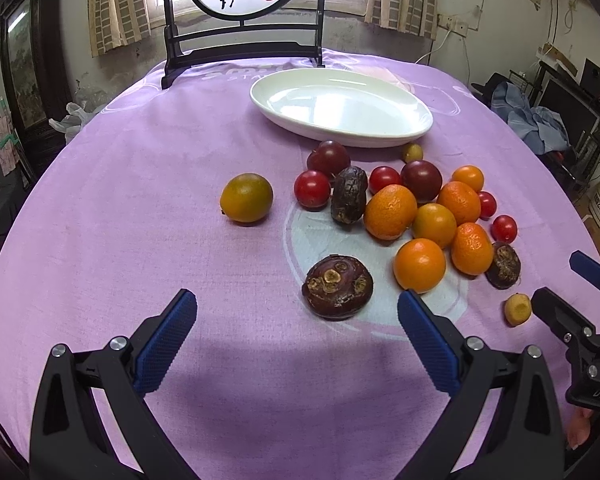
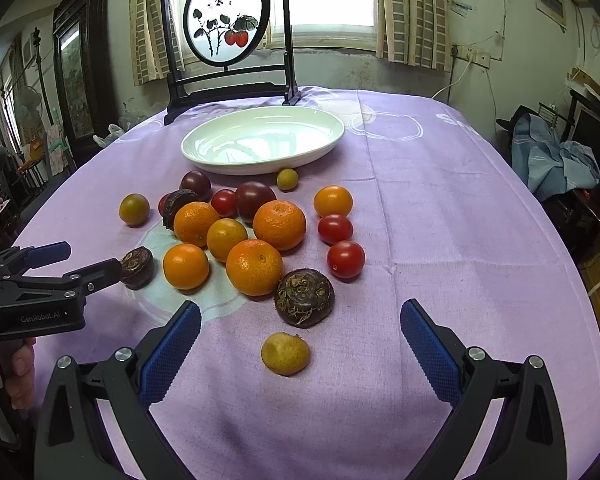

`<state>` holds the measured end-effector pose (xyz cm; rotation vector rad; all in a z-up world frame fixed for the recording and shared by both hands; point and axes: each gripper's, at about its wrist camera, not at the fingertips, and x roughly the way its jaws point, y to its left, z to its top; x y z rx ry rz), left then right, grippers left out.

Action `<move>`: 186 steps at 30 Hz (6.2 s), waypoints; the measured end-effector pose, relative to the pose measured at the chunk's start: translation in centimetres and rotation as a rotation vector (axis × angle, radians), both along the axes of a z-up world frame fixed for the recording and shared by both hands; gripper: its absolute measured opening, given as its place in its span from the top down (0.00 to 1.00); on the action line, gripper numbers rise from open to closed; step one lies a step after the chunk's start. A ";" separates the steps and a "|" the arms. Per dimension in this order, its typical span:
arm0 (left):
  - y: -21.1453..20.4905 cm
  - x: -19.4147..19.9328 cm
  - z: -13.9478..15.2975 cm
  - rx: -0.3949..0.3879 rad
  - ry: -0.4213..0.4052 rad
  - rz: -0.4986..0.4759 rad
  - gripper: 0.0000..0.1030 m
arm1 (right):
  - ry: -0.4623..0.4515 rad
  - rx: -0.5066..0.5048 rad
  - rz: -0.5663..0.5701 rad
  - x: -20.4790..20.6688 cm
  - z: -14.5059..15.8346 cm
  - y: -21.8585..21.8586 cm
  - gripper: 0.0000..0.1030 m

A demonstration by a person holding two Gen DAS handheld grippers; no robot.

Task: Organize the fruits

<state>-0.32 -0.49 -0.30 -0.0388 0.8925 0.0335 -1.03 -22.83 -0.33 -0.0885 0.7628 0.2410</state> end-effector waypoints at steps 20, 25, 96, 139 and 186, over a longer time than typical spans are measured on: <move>0.0 -0.2 -0.2 0.005 0.000 0.006 0.04 | 0.002 0.002 0.006 -0.2 -0.2 0.2 0.03; 0.0 -0.1 -0.2 0.005 0.001 0.005 0.04 | 0.001 0.003 0.005 -0.3 -0.3 0.3 0.03; -2.1 2.8 -2.9 -0.002 0.096 -0.160 0.50 | 0.119 0.021 0.127 -0.7 -2.0 -1.8 0.72; 2.8 15.9 4.2 -0.053 -0.071 -0.033 0.12 | 0.092 0.026 0.127 16.4 1.6 3.7 0.51; 3.8 9.4 -3.1 0.038 0.060 -0.065 0.62 | 0.144 -0.036 0.152 3.5 -2.2 0.0 0.59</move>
